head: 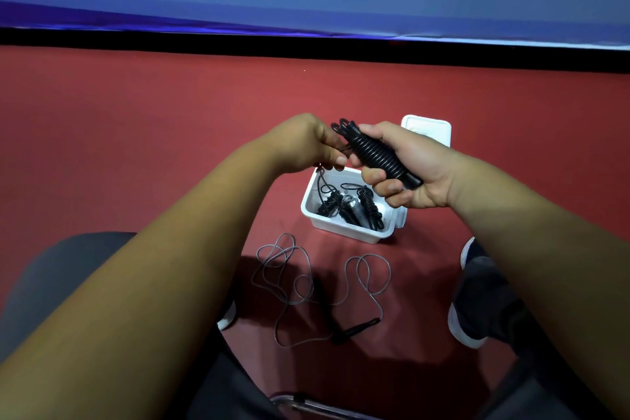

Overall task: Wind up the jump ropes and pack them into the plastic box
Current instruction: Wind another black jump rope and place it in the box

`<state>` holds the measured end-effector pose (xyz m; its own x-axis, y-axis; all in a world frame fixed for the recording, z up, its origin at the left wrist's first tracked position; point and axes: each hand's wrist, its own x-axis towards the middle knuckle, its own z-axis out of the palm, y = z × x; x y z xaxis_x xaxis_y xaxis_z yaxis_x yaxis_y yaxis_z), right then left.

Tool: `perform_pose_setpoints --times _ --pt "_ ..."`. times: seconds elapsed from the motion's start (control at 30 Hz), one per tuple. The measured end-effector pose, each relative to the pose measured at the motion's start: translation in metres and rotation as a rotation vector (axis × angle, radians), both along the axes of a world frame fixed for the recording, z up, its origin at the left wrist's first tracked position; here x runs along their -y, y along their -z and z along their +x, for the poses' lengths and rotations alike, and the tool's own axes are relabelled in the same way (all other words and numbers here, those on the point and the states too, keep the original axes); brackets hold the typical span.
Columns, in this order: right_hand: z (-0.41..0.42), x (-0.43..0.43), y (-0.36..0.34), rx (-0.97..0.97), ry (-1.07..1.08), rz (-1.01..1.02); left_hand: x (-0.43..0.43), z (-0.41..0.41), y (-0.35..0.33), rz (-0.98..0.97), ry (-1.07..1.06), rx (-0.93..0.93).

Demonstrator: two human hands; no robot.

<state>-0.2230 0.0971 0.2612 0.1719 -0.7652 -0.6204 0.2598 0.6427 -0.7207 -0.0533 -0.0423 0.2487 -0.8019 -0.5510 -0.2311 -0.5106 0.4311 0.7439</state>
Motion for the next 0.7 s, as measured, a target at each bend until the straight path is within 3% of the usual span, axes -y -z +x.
perform_pose_setpoints --times 0.3,0.43,0.6,0.7 --pt "-0.004 -0.007 -0.005 -0.036 -0.253 0.004 -0.007 0.007 -0.003 0.16 0.009 -0.042" --pt "0.005 -0.012 -0.008 -0.248 -0.389 0.082 -0.005 0.007 -0.005 0.171 0.019 -0.086" --pt "0.0 -0.005 0.006 -0.516 -0.285 0.079 -0.003 0.002 -0.01 0.051 0.013 -0.108" --pt "-0.006 -0.001 0.012 -0.555 -0.122 0.099 -0.004 -0.002 -0.016 -0.075 0.025 -0.08"
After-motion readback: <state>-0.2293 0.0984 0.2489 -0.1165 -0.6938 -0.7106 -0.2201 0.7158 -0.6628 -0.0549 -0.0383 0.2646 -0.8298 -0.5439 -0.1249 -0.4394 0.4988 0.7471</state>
